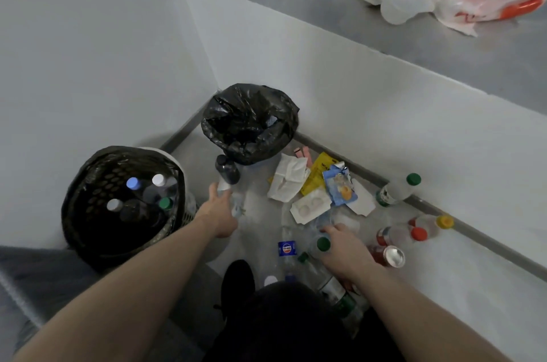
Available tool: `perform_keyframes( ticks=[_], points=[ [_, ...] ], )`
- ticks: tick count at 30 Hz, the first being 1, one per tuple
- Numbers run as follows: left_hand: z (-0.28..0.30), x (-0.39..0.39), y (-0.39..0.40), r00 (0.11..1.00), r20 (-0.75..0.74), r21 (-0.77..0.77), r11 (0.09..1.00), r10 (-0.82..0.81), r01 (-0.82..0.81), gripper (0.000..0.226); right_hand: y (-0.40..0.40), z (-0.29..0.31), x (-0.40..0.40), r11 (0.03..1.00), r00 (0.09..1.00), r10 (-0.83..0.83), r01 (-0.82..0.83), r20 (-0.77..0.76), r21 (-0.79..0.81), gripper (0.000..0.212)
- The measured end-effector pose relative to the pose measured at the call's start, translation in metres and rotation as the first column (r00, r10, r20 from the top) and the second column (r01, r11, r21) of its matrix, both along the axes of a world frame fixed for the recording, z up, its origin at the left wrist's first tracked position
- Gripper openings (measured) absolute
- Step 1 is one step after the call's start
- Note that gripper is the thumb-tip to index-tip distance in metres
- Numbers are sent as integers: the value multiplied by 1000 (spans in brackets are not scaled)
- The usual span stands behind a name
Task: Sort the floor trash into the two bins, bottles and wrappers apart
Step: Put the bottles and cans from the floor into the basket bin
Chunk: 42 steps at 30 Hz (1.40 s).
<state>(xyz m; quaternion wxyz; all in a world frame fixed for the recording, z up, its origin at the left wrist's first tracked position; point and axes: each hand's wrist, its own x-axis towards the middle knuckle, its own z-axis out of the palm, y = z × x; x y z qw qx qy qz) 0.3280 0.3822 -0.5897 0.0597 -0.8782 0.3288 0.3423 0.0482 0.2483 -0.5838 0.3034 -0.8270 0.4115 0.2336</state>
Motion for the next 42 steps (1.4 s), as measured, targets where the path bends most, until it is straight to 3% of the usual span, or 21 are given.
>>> perform_keyframes(
  ticks=[6,11,21,28,33,37,42],
  points=[
    [-26,3,-8,998,-35,41,998,45,-43,73,0,-22,7,1000,999,-13,14,48,-2,43],
    [-25,-8,-10,998,5,-53,997,64,-63,46,1,-29,9,999,999,-33,34,40,-27,22],
    [-19,-33,-28,1000,12,-257,967,1,2,25,-32,-23,47,992,994,-108,109,15,-70,27],
    [-4,-47,-52,999,-23,-356,933,49,-54,25,-65,-24,88,993,991,-116,113,72,44,18],
    [55,-61,-42,983,-106,-317,932,150,-176,24,-66,46,60,981,975,-185,175,124,88,17],
    [120,-75,-28,948,-152,-312,897,279,-314,23,-67,125,53,996,989,-78,71,125,61,11],
    [225,-81,-2,844,-157,-353,769,512,-533,24,-75,237,82,986,977,138,-151,164,66,18]
  ],
)
